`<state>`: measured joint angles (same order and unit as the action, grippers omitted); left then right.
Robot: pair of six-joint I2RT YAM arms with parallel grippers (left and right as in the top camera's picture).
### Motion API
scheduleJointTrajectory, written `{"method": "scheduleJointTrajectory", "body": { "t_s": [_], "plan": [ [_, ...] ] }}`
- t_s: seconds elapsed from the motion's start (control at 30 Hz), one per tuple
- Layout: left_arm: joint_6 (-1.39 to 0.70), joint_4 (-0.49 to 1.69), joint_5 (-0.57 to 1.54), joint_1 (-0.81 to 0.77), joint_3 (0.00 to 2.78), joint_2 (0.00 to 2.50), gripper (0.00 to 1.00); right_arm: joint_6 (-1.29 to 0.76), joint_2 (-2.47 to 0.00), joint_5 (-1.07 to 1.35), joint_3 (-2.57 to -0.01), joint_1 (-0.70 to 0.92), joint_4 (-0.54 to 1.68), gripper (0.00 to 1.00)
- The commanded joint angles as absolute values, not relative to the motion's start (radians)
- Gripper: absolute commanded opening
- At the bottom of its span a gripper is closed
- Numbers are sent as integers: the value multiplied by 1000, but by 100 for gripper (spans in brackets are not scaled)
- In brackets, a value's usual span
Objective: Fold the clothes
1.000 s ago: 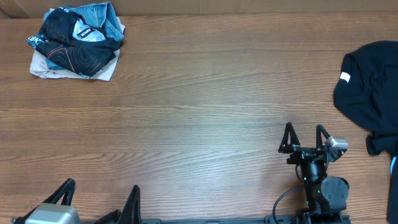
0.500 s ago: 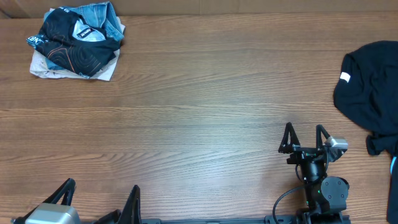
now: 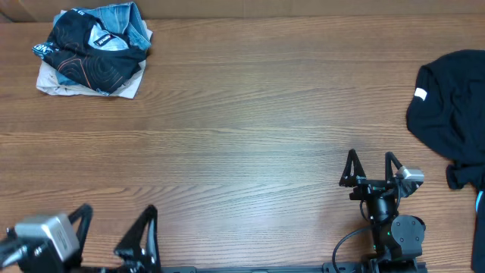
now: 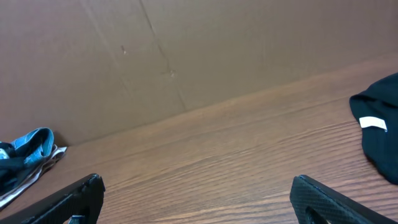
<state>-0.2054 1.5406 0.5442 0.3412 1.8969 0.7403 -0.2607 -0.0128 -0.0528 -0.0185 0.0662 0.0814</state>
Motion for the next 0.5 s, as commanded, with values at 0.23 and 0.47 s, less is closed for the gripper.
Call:
{"method": "scheduleJointTrajectory", "body": {
  "t_s": [0.23,0.47],
  "plan": [
    [-290,1035,482,229,1229,466,100,-254,-3,-59,-8,66,78,100],
    [-393,603,417,125,754,284,100,-254,-3,-59,-8,66,78,100]
  ]
}}
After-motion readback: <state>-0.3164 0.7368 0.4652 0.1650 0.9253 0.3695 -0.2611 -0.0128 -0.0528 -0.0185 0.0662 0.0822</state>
